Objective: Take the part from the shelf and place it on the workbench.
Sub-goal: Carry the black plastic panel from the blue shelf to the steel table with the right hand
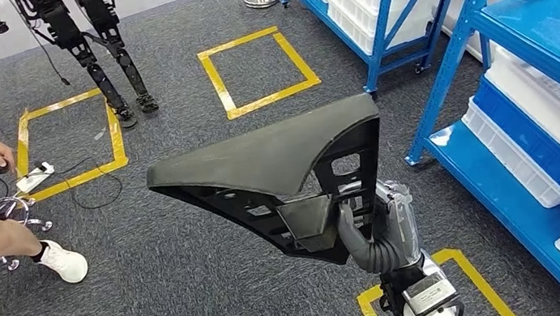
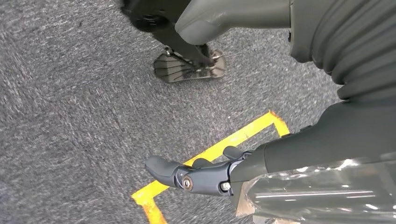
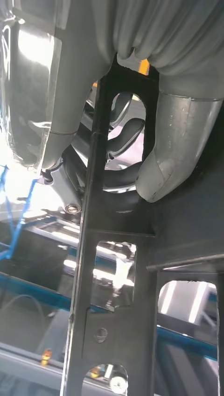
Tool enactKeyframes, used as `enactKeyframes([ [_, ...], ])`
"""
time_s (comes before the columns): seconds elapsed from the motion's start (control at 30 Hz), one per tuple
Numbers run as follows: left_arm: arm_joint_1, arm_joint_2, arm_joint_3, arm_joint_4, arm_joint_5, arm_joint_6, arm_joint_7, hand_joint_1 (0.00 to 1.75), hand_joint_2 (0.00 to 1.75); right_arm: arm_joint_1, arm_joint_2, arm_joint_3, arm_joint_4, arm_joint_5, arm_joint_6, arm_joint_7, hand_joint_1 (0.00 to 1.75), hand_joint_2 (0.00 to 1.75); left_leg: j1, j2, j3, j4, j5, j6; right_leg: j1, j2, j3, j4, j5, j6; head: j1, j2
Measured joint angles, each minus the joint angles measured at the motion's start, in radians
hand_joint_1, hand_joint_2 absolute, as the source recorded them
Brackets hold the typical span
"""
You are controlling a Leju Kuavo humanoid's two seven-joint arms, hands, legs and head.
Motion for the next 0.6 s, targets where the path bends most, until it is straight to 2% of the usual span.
enactKeyframes([
  [0.03,0.001,0.000,0.000,0.000,0.000,0.000,0.000,0.00,1.75,0.001,0.001,-0.001,0.000,0.000,0.002,0.000,1.75,1.75,0.000,0.003,-0.014,0.030,-0.005,0.000,0.003,-0.013,0.000,0.000,-0.001,-0.001,0.000,0.000],
  [0.07,0.002,0.000,0.000,0.000,0.000,0.000,0.000,0.00,1.75,0.001,0.002,-0.002,0.000,0.000,0.003,0.000,1.75,1.75,0.000,0.006,-0.007,0.018,0.009,0.001,0.005,-0.023,0.000,0.000,-0.002,-0.002,0.000,0.000],
  [0.1,0.002,0.000,0.000,0.000,0.000,0.000,0.000,0.00,1.75,0.001,0.003,-0.003,-0.001,0.000,0.003,-0.001,1.75,1.75,0.000,0.011,0.020,-0.033,0.037,0.004,0.006,-0.034,0.001,0.000,-0.003,-0.003,0.000,0.000],
  [0.17,0.001,0.001,0.000,0.000,0.000,0.000,0.000,0.00,1.75,0.001,0.005,-0.005,-0.003,0.000,0.003,-0.001,1.75,1.75,-0.006,0.047,0.099,-0.174,0.092,0.015,0.012,-0.051,0.004,0.001,-0.006,-0.001,0.000,0.000],
  [0.2,0.000,0.001,0.000,0.000,-0.001,0.000,0.000,0.00,1.75,0.001,0.006,-0.007,-0.004,0.000,0.003,-0.001,1.75,1.75,-0.010,0.060,0.125,-0.223,0.106,0.021,0.016,-0.060,0.005,0.001,-0.008,0.002,0.001,0.000],
  [0.23,-0.002,0.001,0.000,0.000,-0.003,0.000,0.002,0.00,1.75,0.000,0.006,-0.008,-0.006,0.000,0.003,-0.001,1.75,1.75,-0.015,0.067,0.137,-0.247,0.109,0.026,0.019,-0.067,0.006,0.001,-0.010,0.005,0.001,0.000],
  [0.3,-0.002,0.003,0.000,0.000,-0.007,0.000,0.006,0.00,1.75,0.000,0.009,-0.012,-0.008,0.001,0.003,-0.001,1.75,1.75,-0.020,0.048,0.134,-0.253,0.110,0.035,0.019,-0.084,0.009,-0.001,-0.012,0.012,0.002,0.000],
  [0.33,-0.002,0.004,0.000,0.000,-0.008,0.001,0.010,0.00,1.75,0.000,0.012,-0.014,-0.011,0.002,0.003,-0.001,1.75,1.75,-0.018,0.038,0.138,-0.260,0.115,0.040,0.020,-0.086,0.009,0.001,-0.016,0.017,0.002,0.000],
  [0.37,-0.001,0.005,0.000,0.000,-0.010,0.002,0.014,0.00,1.75,0.000,0.014,-0.015,-0.014,0.003,0.003,-0.001,1.75,1.75,-0.015,0.028,0.142,-0.268,0.120,0.047,0.019,-0.075,0.006,0.013,-0.025,0.020,0.003,0.000],
  [0.4,-0.001,0.005,0.000,0.000,-0.012,0.003,0.017,0.00,1.75,-0.001,0.015,-0.016,-0.017,0.004,0.003,-0.001,1.75,1.75,-0.012,0.018,0.147,-0.276,0.126,0.053,0.018,-0.053,-0.006,0.044,-0.042,0.020,0.004,0.000],
  [0.47,-0.002,0.006,0.000,0.000,-0.015,0.005,0.021,0.00,1.75,0.002,0.014,-0.021,-0.021,0.005,0.004,-0.001,1.75,1.75,-0.008,-0.004,0.151,-0.284,0.132,0.060,0.012,0.000,-0.062,0.167,-0.098,0.016,0.008,0.000],
  [0.5,-0.002,0.006,0.000,0.000,-0.016,0.006,0.022,0.00,1.75,0.004,0.014,-0.024,-0.022,0.005,0.005,-0.001,1.75,1.75,-0.008,-0.016,0.150,-0.283,0.133,0.061,0.008,0.013,-0.096,0.236,-0.122,0.016,0.010,0.000],
  [0.53,-0.002,0.006,0.000,0.000,-0.015,0.006,0.022,0.00,1.75,0.007,0.013,-0.026,-0.021,0.006,0.005,-0.001,1.75,1.75,-0.008,-0.029,0.150,-0.283,0.133,0.061,0.005,0.018,-0.121,0.282,-0.134,0.020,0.012,0.000],
  [0.57,-0.001,0.006,0.000,0.000,-0.015,0.006,0.022,0.00,1.75,0.009,0.012,-0.027,-0.021,0.006,0.006,-0.001,1.75,1.75,-0.007,-0.043,0.150,-0.282,0.133,0.060,0.002,0.020,-0.128,0.291,-0.128,0.029,0.012,0.000],
  [0.6,-0.001,0.006,0.000,0.000,-0.015,0.006,0.022,0.00,1.75,0.009,0.012,-0.028,-0.021,0.006,0.006,-0.001,1.75,1.75,-0.007,-0.056,0.151,-0.281,0.133,0.059,-0.002,0.023,-0.115,0.258,-0.107,0.040,0.012,0.000],
])
